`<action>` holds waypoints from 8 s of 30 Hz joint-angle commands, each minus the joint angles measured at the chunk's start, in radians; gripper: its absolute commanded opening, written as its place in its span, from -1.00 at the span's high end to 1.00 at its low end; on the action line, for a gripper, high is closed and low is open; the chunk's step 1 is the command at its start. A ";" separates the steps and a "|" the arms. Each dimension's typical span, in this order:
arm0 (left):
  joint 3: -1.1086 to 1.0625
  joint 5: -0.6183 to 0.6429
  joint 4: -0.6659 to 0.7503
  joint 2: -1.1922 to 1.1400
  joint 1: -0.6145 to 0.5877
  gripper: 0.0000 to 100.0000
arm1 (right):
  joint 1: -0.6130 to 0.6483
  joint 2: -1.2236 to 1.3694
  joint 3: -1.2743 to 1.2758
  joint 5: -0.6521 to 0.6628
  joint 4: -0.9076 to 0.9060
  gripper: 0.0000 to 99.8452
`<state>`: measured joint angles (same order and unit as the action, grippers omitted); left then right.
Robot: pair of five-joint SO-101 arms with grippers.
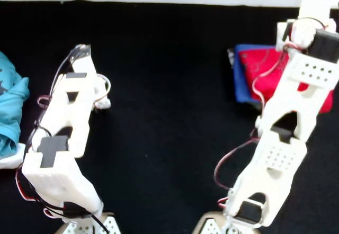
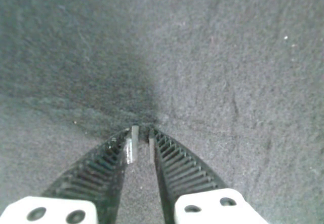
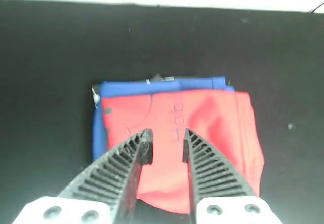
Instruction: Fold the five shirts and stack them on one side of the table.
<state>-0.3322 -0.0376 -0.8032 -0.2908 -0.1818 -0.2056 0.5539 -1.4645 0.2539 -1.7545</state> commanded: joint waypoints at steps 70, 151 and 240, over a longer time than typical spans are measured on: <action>1.253 -0.253 -0.793 -0.271 -0.596 0.98 | 0.389 -1.079 2.714 0.008 0.964 0.70; 0.308 -0.479 -0.566 0.305 -1.234 0.61 | 1.366 -0.022 1.053 -0.086 0.357 0.55; -0.371 -0.359 -0.227 0.358 0.387 0.85 | 0.297 -0.786 1.153 0.078 0.076 0.99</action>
<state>-0.7035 -0.4028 -1.0411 0.0376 0.2018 0.0859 -0.1857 -0.2984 0.3291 -1.6471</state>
